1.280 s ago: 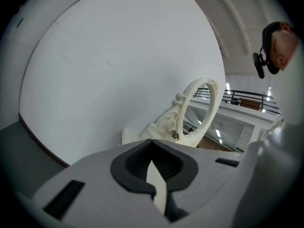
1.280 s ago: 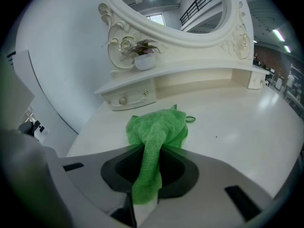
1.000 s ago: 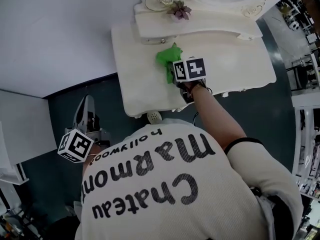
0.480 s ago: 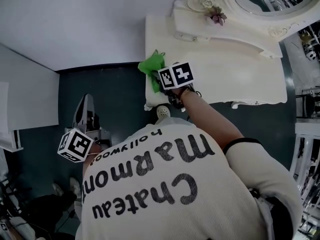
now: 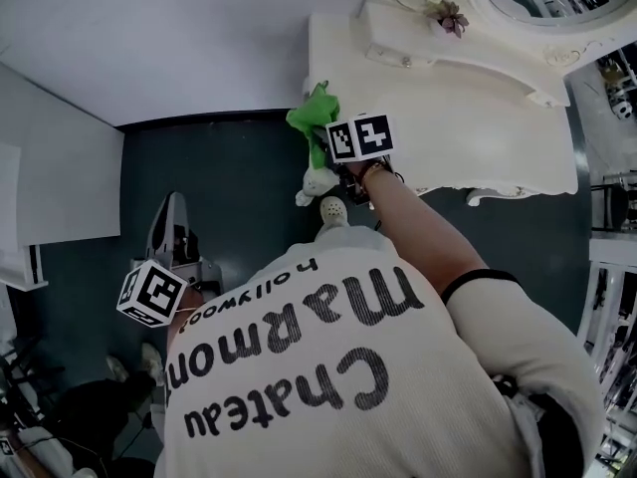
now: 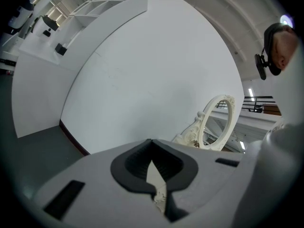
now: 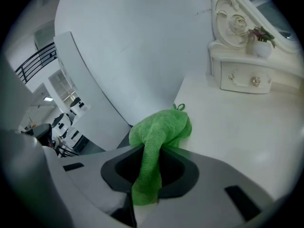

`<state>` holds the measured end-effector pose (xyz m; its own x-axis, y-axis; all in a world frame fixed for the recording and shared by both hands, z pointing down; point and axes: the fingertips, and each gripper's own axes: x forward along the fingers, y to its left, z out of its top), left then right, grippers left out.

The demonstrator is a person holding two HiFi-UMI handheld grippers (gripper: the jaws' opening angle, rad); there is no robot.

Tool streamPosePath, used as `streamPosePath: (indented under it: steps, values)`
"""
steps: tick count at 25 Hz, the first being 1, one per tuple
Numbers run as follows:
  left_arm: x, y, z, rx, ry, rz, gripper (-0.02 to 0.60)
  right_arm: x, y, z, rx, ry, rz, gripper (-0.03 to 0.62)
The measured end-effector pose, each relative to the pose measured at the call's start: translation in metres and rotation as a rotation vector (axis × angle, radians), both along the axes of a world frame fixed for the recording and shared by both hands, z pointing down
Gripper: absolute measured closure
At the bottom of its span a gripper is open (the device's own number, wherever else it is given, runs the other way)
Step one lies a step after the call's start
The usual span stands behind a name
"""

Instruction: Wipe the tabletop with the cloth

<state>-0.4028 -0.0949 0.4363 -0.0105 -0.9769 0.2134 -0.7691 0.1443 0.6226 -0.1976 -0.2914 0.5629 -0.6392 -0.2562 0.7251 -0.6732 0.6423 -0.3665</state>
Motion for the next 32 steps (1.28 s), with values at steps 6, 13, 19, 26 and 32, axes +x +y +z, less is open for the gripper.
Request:
streamPosePath:
  steps: [6,13,19,26,32]
  values:
    - [0.007,0.001,0.004,0.013,0.027,0.009,0.574,0.000,0.001,0.000,0.002,0.046,-0.031,0.502]
    - [0.025,-0.007,-0.002,0.013,0.023,0.006,0.574,0.005,0.001,-0.001,0.002,0.046,-0.079,0.502]
    - [0.060,-0.019,0.004,-0.009,0.041,0.000,0.574,0.042,-0.016,0.000,-0.003,0.051,-0.067,0.502]
    - [0.107,-0.042,0.003,-0.019,0.031,0.045,0.574,0.096,-0.040,0.000,-0.007,0.041,-0.002,0.502]
    - [0.147,-0.062,0.001,-0.010,0.026,0.076,0.574,0.147,-0.053,0.001,-0.002,0.047,0.050,0.502]
